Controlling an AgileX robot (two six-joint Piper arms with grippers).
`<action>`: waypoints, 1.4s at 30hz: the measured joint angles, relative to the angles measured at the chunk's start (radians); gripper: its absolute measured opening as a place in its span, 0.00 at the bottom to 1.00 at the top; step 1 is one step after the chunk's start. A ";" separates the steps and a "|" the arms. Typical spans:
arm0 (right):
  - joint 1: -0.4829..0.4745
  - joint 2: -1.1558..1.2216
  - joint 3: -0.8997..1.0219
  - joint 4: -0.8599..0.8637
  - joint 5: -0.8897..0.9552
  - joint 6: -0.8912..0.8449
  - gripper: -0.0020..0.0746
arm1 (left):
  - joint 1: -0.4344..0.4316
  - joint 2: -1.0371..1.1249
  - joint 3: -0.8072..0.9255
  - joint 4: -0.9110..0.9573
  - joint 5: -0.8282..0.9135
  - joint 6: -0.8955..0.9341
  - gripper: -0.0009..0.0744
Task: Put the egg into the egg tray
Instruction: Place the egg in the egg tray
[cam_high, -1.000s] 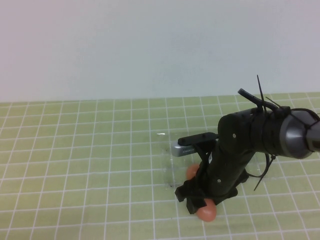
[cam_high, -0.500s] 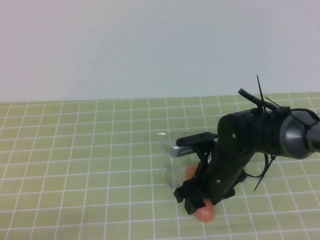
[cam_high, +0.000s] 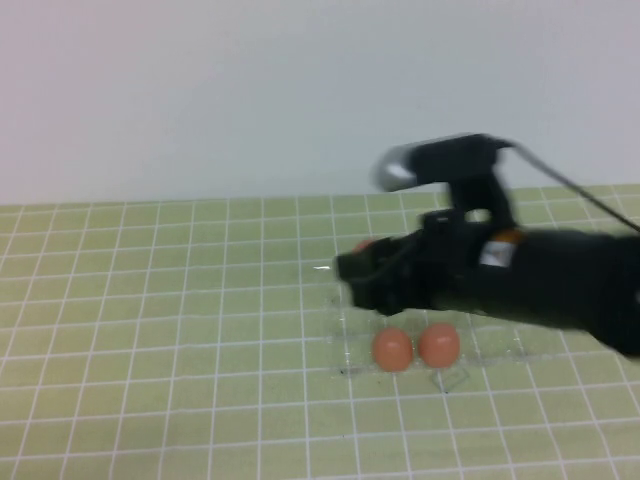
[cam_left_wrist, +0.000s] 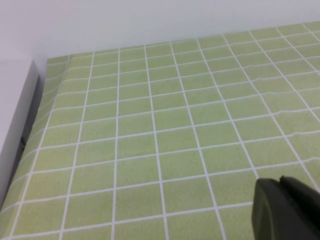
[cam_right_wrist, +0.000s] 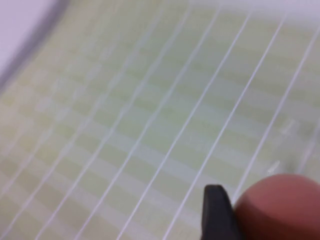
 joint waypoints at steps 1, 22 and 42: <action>0.000 -0.040 0.067 0.041 -0.112 -0.038 0.54 | 0.000 0.000 0.000 0.000 0.000 0.000 0.01; 0.000 0.110 0.436 0.277 -0.838 -0.150 0.54 | 0.000 0.000 0.000 0.000 0.000 0.000 0.01; 0.000 0.295 0.434 0.237 -0.990 -0.036 0.54 | 0.000 0.000 0.000 0.000 0.000 0.000 0.01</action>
